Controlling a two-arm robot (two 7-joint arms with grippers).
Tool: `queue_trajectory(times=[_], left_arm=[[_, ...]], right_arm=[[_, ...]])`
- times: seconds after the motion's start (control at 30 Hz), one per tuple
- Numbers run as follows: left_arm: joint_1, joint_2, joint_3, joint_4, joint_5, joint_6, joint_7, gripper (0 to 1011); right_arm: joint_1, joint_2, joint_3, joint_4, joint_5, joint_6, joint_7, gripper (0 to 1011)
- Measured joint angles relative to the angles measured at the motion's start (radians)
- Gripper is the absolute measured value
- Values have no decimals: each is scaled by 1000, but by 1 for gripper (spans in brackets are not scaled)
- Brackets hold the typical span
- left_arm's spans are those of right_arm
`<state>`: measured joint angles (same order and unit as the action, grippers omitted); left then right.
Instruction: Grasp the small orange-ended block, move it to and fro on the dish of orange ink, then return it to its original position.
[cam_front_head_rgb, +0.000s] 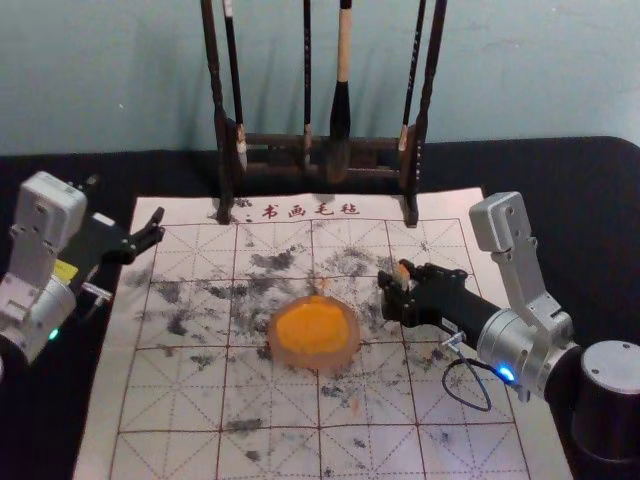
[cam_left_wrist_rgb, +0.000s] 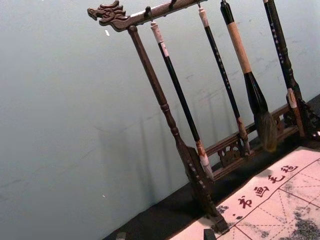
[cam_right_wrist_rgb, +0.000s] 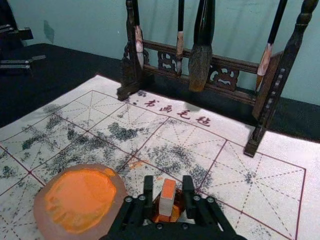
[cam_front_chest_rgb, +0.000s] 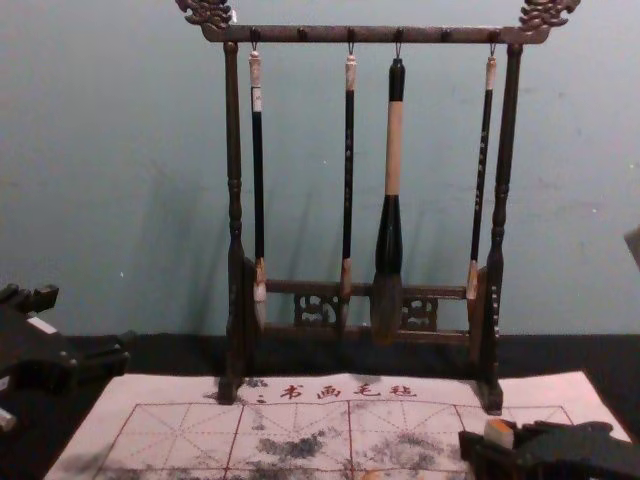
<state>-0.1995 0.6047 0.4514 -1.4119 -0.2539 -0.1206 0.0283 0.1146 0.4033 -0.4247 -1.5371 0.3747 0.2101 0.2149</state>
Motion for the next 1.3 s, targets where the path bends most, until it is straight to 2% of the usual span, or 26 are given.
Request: queue_trajectory(times=[0.1,0.3,0.53,0.7,1.07,1.3], left_arm=[[0,0,0,0,0,0,0,1001],[0,0,0,0,0,0,0,1001],[0,0,0,0,0,0,0,1001],[0,0,0,0,0,0,0,1001],[0,0,0,0,0,0,0,1001],[0,0,0,0,0,0,0,1001]], right_arm=[[0,0,0,0,0,0,0,269],[0,0,0,0,0,0,0,127],[0,0,0,0,0,0,0,127],[-13,-7,17,-11,2,1,16,127],[-46,1,69,-98,11,15,51,127],[-58,19,93,-150,27,-28,104,127]])
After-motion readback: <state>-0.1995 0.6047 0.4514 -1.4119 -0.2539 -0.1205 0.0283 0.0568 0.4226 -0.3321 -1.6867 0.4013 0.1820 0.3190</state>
